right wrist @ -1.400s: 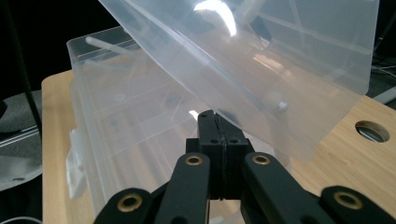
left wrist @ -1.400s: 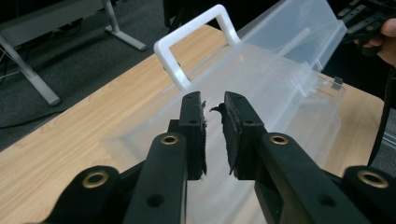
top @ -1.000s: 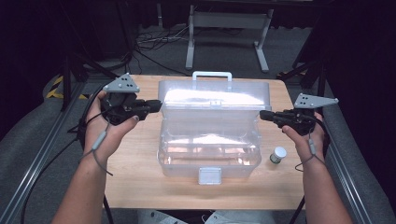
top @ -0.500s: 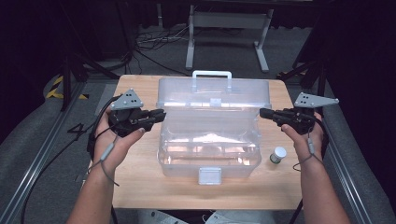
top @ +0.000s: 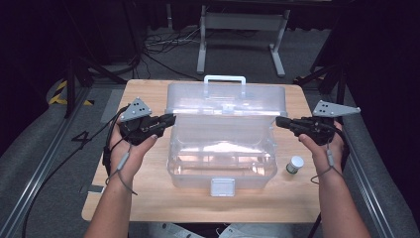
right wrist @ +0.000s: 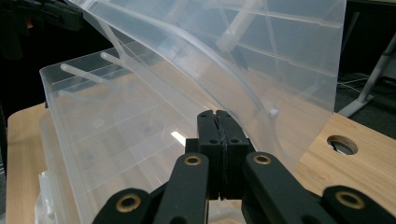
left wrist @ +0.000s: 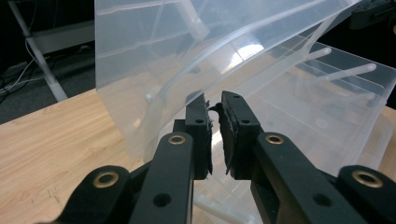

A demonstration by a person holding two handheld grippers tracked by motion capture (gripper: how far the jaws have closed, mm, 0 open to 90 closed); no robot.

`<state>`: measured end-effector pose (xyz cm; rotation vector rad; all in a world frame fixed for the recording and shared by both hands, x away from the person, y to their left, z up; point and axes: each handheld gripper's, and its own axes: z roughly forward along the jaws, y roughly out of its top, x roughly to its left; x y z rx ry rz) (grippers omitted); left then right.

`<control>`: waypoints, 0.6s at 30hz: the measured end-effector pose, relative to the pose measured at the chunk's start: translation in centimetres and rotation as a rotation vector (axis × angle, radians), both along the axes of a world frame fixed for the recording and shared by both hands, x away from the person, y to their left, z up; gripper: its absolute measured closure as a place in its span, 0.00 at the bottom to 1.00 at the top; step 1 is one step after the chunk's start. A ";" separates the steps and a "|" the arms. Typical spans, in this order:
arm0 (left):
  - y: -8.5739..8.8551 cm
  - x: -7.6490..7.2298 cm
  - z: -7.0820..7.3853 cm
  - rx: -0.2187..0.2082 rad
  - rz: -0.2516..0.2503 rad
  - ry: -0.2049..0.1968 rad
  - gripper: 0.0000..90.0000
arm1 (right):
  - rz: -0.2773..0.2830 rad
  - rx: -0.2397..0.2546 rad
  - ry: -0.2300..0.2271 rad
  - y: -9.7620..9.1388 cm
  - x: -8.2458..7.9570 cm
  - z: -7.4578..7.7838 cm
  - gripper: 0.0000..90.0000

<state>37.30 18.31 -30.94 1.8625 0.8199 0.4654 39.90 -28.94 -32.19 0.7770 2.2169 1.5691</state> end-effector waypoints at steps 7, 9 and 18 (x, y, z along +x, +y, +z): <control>-0.2 0.3 -0.1 0.024 0.016 -0.022 0.97 | 0.004 -0.001 0.001 0.0 -0.3 -0.2 0.95; -0.1 0.4 -0.1 0.022 0.013 -0.023 0.98 | 0.006 -0.001 0.000 0.0 -0.4 -0.2 0.93; 0.5 0.5 0.0 0.011 -0.005 -0.024 1.00 | -0.023 -0.046 0.016 -0.1 -1.2 0.0 0.85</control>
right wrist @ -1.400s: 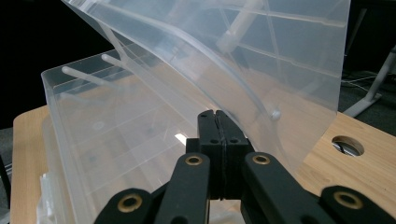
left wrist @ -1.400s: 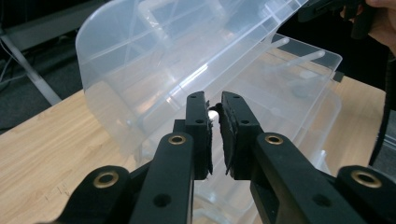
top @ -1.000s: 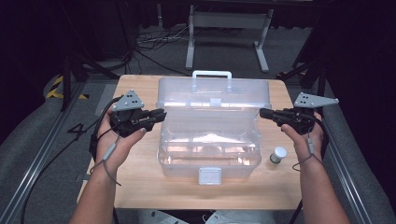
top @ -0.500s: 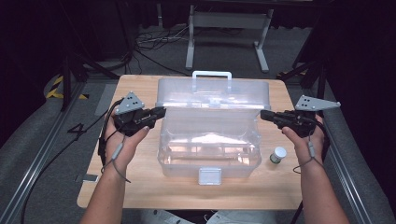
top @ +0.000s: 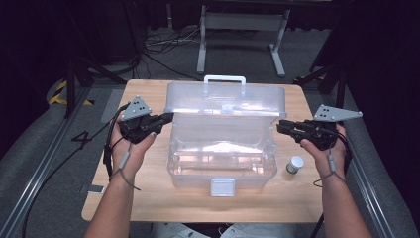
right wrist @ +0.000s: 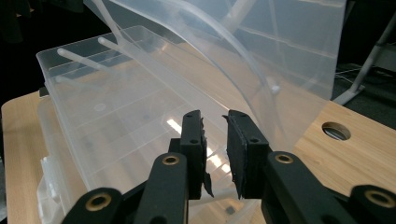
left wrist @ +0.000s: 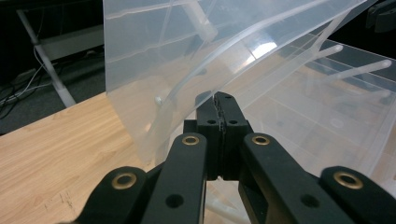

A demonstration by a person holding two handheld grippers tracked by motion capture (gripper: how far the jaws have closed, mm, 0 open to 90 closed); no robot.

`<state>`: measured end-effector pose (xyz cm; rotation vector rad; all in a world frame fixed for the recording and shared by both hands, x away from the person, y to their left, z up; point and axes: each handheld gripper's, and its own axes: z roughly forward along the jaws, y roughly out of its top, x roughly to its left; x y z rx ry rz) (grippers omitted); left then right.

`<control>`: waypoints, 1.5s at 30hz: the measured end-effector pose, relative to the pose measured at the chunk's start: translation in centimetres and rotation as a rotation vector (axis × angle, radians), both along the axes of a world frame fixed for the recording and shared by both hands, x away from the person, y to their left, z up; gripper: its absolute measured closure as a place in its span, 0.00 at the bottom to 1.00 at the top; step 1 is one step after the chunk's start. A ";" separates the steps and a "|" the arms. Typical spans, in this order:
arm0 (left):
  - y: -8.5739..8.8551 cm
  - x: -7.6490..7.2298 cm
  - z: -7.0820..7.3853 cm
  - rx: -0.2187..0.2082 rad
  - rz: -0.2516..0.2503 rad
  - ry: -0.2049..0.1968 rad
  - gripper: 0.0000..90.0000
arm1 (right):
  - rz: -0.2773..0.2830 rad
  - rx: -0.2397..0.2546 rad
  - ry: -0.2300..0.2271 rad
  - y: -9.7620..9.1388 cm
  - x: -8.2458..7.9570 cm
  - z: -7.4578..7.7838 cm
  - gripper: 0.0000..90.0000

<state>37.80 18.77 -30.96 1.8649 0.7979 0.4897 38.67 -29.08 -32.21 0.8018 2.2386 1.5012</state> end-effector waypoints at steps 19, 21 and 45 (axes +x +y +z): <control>0.3 0.7 0.0 -0.023 -0.009 0.004 1.00 | -0.259 0.026 0.028 0.4 0.0 -1.5 0.54; 0.4 0.7 0.0 -0.023 -0.010 0.005 1.00 | -0.261 0.014 0.011 0.8 0.2 -1.6 0.53; 0.3 -0.2 -0.4 -0.017 -0.004 0.018 0.96 | -0.441 0.143 -0.231 4.1 1.6 -1.6 0.65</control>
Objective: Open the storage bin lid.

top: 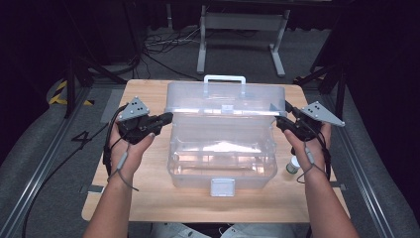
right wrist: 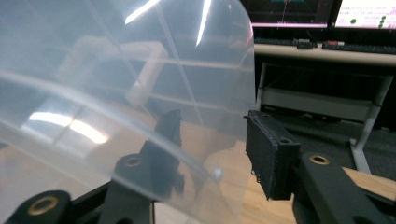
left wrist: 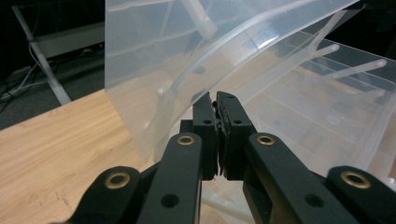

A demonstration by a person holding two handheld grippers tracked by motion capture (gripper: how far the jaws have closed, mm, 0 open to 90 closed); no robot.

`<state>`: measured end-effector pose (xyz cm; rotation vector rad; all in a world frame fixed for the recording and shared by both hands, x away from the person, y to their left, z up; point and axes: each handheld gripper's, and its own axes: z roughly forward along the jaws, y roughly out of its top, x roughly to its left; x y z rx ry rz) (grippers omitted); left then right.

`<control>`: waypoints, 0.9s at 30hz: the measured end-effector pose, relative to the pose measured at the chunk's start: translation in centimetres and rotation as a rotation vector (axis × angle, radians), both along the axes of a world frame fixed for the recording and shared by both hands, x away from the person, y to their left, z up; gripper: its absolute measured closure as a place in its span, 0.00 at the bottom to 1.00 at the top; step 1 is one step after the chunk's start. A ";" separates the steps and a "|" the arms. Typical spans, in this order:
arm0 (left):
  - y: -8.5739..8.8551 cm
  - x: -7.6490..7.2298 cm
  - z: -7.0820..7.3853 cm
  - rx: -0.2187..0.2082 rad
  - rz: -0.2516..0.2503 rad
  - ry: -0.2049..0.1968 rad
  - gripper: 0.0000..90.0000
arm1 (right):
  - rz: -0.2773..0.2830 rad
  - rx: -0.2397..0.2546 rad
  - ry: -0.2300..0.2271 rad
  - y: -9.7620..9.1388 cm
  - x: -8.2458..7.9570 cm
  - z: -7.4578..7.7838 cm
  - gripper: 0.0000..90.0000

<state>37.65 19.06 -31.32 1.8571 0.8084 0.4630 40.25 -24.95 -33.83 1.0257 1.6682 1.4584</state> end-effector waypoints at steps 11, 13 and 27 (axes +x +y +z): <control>0.7 -1.1 -0.4 0.035 -0.004 0.024 0.88 | -0.067 -0.048 -0.029 0.6 0.4 0.1 0.74; 0.8 -1.3 -0.6 0.042 -0.009 0.025 0.84 | -0.075 -0.050 -0.033 0.6 0.5 0.2 0.75; 0.9 -4.3 -1.0 0.065 -0.151 0.039 0.73 | -0.073 -0.018 -0.026 0.5 1.1 0.3 0.76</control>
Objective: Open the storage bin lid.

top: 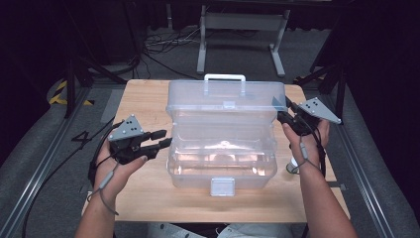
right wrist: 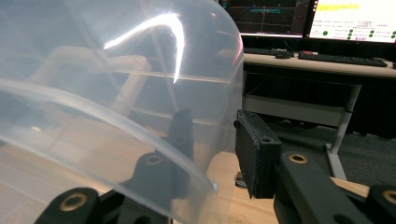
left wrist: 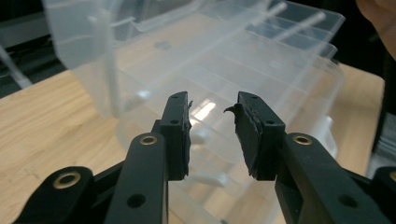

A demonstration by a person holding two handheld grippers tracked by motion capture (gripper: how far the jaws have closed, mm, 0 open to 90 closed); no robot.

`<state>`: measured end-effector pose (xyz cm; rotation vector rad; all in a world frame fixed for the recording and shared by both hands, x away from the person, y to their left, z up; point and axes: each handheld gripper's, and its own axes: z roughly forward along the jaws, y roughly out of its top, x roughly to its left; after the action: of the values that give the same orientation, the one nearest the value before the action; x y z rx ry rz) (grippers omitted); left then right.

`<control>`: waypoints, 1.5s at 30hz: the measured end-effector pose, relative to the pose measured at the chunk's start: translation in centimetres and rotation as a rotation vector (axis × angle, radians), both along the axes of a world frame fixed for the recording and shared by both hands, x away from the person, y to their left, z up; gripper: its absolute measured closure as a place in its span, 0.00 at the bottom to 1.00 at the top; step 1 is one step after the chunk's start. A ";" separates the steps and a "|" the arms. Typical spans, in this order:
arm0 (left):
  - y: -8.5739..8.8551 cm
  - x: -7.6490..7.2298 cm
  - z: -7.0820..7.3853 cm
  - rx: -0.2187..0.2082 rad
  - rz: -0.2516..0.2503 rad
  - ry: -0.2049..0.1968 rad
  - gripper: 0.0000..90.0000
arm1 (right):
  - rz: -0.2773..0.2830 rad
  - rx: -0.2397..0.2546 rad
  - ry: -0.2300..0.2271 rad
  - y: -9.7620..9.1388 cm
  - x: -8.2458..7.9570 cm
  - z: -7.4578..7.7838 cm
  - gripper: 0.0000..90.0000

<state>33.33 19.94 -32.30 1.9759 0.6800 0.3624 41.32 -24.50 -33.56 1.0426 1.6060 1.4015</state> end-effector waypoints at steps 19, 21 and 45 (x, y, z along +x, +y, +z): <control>-1.9 -1.1 -5.8 0.109 -0.195 0.160 0.70 | -0.011 -0.001 0.016 0.2 0.8 0.5 0.75; -2.3 -1.0 -6.2 0.115 -0.205 0.162 0.70 | -0.014 -0.002 0.017 0.3 0.9 0.6 0.75; -3.8 -0.4 -8.4 0.135 -0.228 0.228 0.71 | -0.076 0.005 -0.006 1.0 1.4 1.3 0.69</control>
<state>32.95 16.09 -40.74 2.2191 0.5750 0.0455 42.76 -23.50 -32.31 1.0898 1.5432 1.3572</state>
